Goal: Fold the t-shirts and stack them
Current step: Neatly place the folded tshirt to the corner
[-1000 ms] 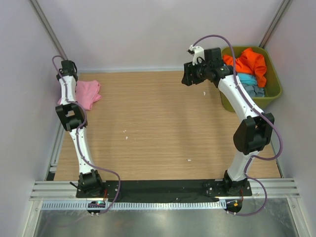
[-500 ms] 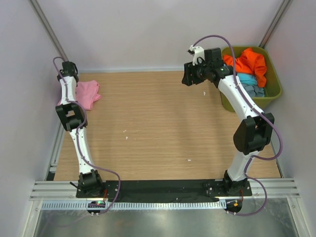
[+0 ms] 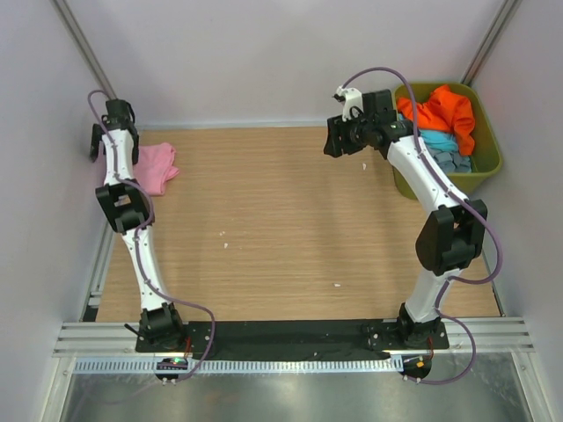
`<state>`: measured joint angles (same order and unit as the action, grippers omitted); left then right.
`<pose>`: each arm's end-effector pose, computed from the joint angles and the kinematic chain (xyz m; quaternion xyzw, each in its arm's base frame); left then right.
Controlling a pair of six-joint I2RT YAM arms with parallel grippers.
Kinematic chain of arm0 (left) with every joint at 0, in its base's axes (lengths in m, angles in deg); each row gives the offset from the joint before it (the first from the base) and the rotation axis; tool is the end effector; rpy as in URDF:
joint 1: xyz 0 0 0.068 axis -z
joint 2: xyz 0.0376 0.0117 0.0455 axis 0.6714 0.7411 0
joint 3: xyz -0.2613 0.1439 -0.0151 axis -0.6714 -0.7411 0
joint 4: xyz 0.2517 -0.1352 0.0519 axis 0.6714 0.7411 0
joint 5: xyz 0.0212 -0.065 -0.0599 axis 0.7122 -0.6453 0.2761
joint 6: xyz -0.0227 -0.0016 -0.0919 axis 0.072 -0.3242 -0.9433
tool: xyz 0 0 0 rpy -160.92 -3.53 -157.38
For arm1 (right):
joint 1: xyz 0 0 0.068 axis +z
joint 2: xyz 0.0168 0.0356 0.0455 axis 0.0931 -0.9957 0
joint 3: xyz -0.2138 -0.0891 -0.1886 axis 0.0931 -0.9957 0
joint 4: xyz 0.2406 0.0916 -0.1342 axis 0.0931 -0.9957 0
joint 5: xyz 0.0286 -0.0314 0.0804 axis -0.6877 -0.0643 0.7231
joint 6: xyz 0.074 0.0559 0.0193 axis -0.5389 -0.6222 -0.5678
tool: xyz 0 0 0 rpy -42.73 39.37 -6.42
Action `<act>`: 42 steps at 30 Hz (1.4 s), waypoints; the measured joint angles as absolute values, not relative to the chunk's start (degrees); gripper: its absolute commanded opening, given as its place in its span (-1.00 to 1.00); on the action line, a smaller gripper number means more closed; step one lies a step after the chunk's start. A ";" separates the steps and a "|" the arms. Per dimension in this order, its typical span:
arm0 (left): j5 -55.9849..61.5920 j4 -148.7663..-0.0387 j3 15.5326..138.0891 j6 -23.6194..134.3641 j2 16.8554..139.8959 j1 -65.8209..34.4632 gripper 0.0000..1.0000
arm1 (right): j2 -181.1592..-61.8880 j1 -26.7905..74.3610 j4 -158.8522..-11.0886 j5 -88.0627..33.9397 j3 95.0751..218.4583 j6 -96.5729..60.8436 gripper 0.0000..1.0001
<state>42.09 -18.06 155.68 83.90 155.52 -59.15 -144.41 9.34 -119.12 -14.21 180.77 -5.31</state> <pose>0.5973 0.2284 0.1784 -0.0789 0.9208 0.3273 0.1969 0.4656 0.1530 0.3374 -0.2328 0.8608 0.1931 0.4093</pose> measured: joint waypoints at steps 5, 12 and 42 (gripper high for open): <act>39.86 -18.10 153.80 82.20 146.47 -56.83 0.96 | -144.21 9.34 -119.12 -14.23 180.51 -5.23 0.15; 27.10 -19.04 133.02 76.30 123.32 -52.00 0.84 | -142.61 9.34 -119.16 -14.54 179.41 -4.85 0.16; 0.34 -14.28 122.20 64.86 136.40 -56.96 0.50 | -136.78 8.07 -118.26 -16.59 170.39 -3.59 0.19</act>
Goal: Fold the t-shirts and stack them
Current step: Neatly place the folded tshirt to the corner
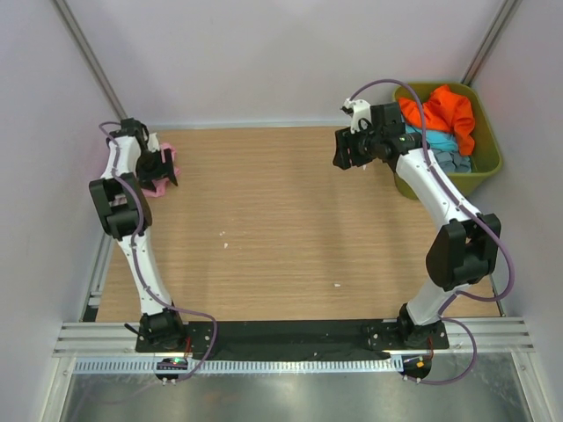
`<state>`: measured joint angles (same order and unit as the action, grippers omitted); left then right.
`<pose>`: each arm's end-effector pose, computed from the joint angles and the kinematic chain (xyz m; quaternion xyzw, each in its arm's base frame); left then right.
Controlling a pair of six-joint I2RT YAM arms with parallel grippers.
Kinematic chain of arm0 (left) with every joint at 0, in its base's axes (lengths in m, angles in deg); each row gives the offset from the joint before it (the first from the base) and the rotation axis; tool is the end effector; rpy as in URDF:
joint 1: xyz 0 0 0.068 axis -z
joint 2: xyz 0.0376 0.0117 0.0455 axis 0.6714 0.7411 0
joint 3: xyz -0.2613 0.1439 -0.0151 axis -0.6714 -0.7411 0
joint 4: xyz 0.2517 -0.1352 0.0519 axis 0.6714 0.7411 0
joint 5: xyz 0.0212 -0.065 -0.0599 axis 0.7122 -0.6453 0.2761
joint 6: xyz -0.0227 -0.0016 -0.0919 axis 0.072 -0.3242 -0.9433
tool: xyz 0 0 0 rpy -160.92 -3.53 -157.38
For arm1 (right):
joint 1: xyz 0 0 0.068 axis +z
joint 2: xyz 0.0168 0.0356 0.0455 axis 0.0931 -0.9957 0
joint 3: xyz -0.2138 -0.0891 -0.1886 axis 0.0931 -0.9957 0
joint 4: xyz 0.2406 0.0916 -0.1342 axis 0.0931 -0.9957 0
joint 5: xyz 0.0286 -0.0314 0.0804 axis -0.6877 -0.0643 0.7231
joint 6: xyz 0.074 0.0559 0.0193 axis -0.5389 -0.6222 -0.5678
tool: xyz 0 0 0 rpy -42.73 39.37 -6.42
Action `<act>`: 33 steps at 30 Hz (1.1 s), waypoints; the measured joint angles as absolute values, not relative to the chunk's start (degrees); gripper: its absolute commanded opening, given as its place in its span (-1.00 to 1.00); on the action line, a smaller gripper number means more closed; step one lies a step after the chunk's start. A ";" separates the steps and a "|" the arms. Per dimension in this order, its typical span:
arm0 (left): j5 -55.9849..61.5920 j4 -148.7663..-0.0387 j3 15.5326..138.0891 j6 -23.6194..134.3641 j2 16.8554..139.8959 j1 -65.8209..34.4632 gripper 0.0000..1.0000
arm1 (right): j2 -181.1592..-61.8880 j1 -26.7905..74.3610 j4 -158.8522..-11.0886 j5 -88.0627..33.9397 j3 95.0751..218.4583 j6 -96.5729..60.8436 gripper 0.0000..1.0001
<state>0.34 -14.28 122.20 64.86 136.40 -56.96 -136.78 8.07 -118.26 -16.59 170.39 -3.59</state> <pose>0.5312 0.1237 0.1551 -0.1317 0.9771 -0.0765 0.1489 0.4318 0.1303 0.3261 -0.2270 0.8718 0.1643 0.4018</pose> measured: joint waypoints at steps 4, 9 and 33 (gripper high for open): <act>0.45 -13.41 126.18 65.45 139.96 -56.99 0.50 | -136.78 8.02 -118.29 -17.18 170.39 -3.35 0.20; 0.50 -13.45 131.62 66.96 143.11 -56.99 0.52 | -136.80 8.02 -118.29 -17.73 170.39 -2.91 0.20; -3.33 -14.19 129.52 68.36 130.06 -50.23 0.99 | -137.61 7.67 -117.11 -22.65 170.67 -4.11 0.80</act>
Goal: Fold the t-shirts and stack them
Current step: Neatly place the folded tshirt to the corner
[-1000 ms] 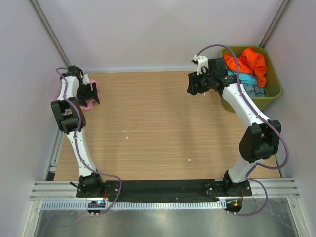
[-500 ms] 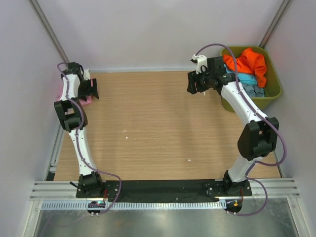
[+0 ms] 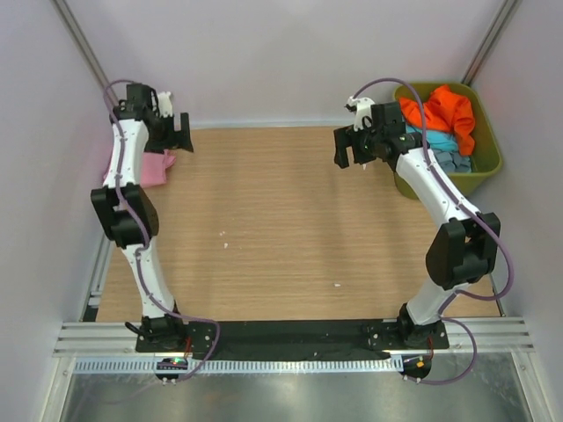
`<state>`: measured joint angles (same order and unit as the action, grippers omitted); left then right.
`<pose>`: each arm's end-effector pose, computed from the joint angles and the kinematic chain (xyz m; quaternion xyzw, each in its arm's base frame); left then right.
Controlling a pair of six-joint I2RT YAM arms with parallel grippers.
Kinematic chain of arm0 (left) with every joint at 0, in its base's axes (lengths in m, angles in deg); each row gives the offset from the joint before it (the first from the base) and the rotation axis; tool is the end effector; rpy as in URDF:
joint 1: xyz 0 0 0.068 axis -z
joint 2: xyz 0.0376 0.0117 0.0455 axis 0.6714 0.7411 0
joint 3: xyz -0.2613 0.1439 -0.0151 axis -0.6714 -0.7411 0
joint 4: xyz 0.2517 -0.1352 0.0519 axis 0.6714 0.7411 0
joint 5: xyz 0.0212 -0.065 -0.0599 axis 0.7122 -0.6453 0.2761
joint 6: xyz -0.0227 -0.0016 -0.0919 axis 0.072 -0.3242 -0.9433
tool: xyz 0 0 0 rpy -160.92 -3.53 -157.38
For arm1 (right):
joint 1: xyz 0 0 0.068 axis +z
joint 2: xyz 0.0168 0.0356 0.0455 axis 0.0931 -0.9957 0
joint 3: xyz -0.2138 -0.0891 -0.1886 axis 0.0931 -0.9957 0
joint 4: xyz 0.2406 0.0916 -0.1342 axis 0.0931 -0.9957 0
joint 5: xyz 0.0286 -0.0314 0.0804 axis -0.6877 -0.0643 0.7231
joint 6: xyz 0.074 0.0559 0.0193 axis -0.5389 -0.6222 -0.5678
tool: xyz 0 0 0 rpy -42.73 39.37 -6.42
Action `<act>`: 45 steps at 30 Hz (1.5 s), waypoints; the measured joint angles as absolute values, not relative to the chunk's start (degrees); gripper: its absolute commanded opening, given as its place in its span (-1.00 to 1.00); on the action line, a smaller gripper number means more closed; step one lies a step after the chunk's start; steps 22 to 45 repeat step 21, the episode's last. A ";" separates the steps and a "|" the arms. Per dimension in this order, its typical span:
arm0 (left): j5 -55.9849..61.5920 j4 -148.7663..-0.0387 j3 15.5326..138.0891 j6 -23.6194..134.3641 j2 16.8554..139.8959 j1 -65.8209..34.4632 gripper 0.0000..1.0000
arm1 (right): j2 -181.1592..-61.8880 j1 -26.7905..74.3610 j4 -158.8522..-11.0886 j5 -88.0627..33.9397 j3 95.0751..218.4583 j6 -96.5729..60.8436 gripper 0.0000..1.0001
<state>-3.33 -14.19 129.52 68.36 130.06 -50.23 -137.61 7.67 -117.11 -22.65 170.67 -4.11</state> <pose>0.5483 0.0561 0.2584 -0.0236 0.9593 -0.0997 0.2632 0.4418 0.1204 0.3226 -0.1998 0.8813 0.1173 0.4118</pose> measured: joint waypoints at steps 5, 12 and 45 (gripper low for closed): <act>-5.36 -18.65 128.32 64.19 112.13 -46.43 0.99 | -136.47 6.84 -117.32 -26.17 171.46 -5.44 0.99; -28.59 -27.66 119.99 54.88 103.28 -48.92 0.89 | -138.31 6.76 -120.32 -38.87 178.21 -12.09 0.99; -17.40 -21.93 125.76 61.72 117.53 -44.05 0.99 | -141.74 6.58 -125.13 -45.99 187.54 -16.07 1.00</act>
